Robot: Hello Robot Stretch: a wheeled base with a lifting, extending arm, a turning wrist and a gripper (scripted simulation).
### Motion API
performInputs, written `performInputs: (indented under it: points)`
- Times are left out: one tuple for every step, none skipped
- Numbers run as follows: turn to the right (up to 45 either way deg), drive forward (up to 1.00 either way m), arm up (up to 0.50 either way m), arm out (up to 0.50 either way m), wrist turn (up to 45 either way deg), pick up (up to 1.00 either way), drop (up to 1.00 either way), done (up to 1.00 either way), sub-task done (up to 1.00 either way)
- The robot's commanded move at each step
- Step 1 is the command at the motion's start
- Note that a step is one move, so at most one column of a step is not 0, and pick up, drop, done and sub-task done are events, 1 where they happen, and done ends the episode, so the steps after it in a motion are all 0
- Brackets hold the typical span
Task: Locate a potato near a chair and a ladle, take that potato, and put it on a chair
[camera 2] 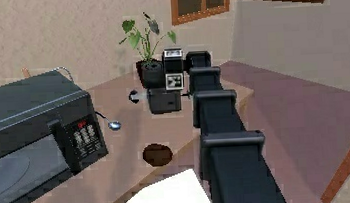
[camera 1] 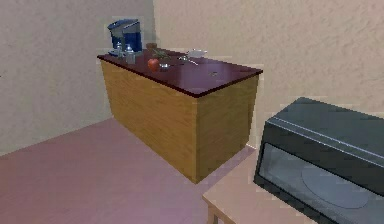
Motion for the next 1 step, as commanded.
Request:
performInputs:
  points:
    - [0.0, 0.0, 0.0, 0.02, 0.0, 0.0, 0.0, 0.0, 0.0]
